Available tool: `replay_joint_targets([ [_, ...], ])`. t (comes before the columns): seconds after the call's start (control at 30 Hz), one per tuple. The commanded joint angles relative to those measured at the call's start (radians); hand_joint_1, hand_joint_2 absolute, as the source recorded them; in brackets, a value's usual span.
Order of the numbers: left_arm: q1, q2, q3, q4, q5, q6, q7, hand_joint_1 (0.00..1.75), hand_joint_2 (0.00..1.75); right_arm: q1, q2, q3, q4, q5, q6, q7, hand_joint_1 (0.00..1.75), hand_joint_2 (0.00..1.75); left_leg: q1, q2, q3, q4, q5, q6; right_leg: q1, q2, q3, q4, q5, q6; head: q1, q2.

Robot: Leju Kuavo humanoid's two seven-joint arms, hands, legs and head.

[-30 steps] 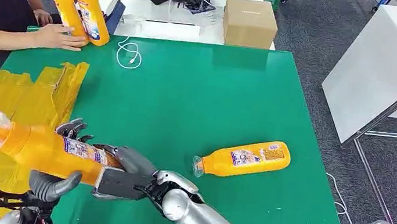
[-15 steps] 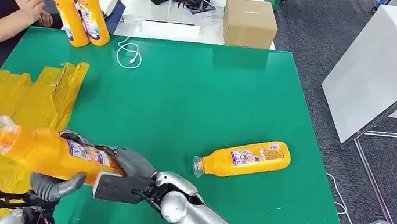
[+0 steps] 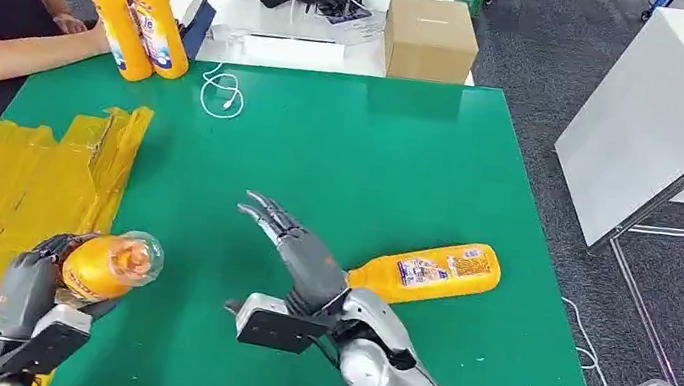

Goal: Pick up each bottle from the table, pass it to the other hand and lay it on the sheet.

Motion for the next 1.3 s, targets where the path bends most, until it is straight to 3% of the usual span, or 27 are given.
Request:
replay_joint_targets([
  [0.03,-0.008,0.097,0.013,0.23,-0.266,0.117,0.097,1.75,1.75,0.013,-0.121,-0.085,-0.125,-0.043,0.073,-0.009,0.0,1.75,-0.001,-0.001,0.003,-0.002,0.0,0.0,0.0,-0.001,0.003,-0.002,0.0,-0.001,0.0,0.0],
  [0.37,-0.029,0.154,0.003,0.359,-0.352,0.077,0.159,1.75,1.75,-0.029,-0.175,-0.034,-0.101,-0.058,0.122,0.001,0.0,1.75,0.0,0.001,0.004,-0.002,-0.001,0.0,0.001,0.001,0.005,-0.002,-0.001,-0.002,0.0,0.0],
  [0.4,-0.026,0.159,0.002,0.362,-0.362,0.066,0.172,0.0,1.75,-0.034,-0.182,-0.03,-0.101,-0.058,0.124,0.003,0.0,1.75,0.001,0.001,0.005,-0.001,-0.002,-0.001,0.001,0.001,0.006,-0.002,-0.001,-0.002,0.0,0.0],
  [0.47,-0.028,0.169,0.017,0.393,-0.374,0.071,0.188,0.0,1.75,-0.052,-0.234,-0.019,-0.11,-0.052,0.143,0.025,0.0,1.75,0.001,0.002,0.004,-0.001,-0.001,0.0,0.001,0.002,0.005,-0.002,-0.001,-0.002,0.0,0.0],
  [0.5,-0.032,0.173,0.023,0.407,-0.382,0.073,0.197,0.0,0.0,-0.064,-0.266,-0.013,-0.112,-0.055,0.162,0.038,0.0,1.75,0.0,0.001,0.003,-0.001,0.0,0.0,0.0,0.001,0.004,-0.001,-0.001,-0.001,0.0,0.0],
  [0.63,-0.033,0.17,0.067,0.41,-0.356,0.081,0.177,0.0,0.0,-0.081,-0.413,-0.031,-0.108,-0.07,0.229,0.068,0.0,1.75,-0.001,-0.002,0.003,-0.001,0.0,0.0,-0.001,-0.001,0.005,-0.001,0.0,0.0,0.0,0.0],
  [0.73,-0.028,0.159,0.083,0.38,-0.354,0.105,0.165,0.0,0.0,-0.056,-0.469,-0.061,-0.105,-0.072,0.239,0.068,0.0,1.75,-0.001,-0.001,0.004,-0.001,0.0,0.0,0.0,-0.001,0.006,-0.001,0.0,0.0,0.0,0.0],
  [1.3,-0.028,0.056,0.16,0.219,-0.007,0.12,-0.061,0.0,0.0,0.042,-0.537,-0.131,-0.054,-0.01,0.242,0.104,0.0,1.75,-0.001,-0.002,0.003,0.0,-0.001,0.0,0.0,-0.002,0.005,-0.002,0.0,-0.001,0.0,0.0],
])
